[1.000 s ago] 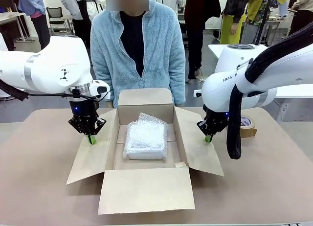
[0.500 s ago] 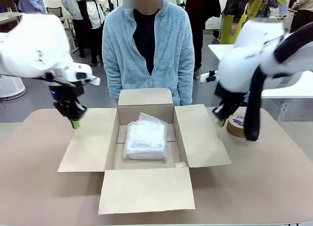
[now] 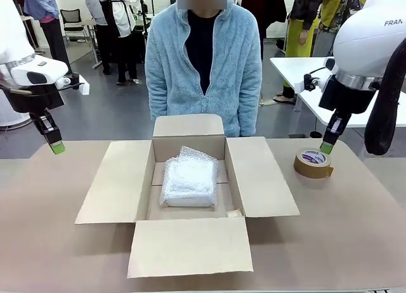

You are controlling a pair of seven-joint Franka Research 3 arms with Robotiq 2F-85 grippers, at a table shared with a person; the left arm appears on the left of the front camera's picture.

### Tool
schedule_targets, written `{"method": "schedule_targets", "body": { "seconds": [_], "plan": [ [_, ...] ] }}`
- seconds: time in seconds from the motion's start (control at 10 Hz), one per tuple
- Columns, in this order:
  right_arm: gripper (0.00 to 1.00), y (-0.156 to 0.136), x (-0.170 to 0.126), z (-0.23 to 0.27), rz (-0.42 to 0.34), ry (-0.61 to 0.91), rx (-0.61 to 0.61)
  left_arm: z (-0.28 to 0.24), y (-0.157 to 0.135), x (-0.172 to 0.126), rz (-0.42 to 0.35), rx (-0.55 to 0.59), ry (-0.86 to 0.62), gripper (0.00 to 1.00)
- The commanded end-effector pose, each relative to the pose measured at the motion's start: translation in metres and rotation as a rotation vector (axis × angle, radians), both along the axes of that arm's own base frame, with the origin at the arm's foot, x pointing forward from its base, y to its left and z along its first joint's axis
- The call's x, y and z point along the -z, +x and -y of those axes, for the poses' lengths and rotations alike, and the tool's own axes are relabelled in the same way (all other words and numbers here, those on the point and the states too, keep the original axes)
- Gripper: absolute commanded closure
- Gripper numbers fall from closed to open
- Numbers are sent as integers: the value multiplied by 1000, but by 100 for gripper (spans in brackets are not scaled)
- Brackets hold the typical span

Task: Wrap the clocks to prevent damage.
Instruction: Once the human has placed the objects inside and stepped back, release both hands from the side flaps of the Package Box.

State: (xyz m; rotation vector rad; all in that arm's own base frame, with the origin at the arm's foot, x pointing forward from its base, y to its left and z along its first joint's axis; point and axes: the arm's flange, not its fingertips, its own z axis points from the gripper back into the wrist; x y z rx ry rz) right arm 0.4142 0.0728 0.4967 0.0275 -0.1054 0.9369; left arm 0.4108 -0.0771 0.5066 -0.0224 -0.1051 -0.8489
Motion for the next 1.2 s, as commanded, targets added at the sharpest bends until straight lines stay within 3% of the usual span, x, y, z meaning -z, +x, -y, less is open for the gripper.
{"method": "schedule_targets", "body": {
  "seconds": [0.0,0.2,0.3,0.5,0.6,0.9,1.1],
  "plan": [
    [99,-1,2,-7,20,16,14,4,2,1,-3,17,2,100],
    [99,-1,2,-7,20,16,14,1,0,0,-1,0,0,100],
    [99,0,-1,-2,5,1,-1,-7,2,-2,-29,139,-74,100],
    [99,0,-13,39,49,143,-245,-48,11,-10,-81,490,-181,100],
    [99,-1,-15,55,55,180,-314,-65,9,-11,-81,566,-205,100],
    [99,5,-4,89,1,236,-577,-95,7,-3,-15,648,-153,100],
    [99,9,0,88,-1,202,-536,-88,6,-5,13,585,-265,100]
  ]
}}
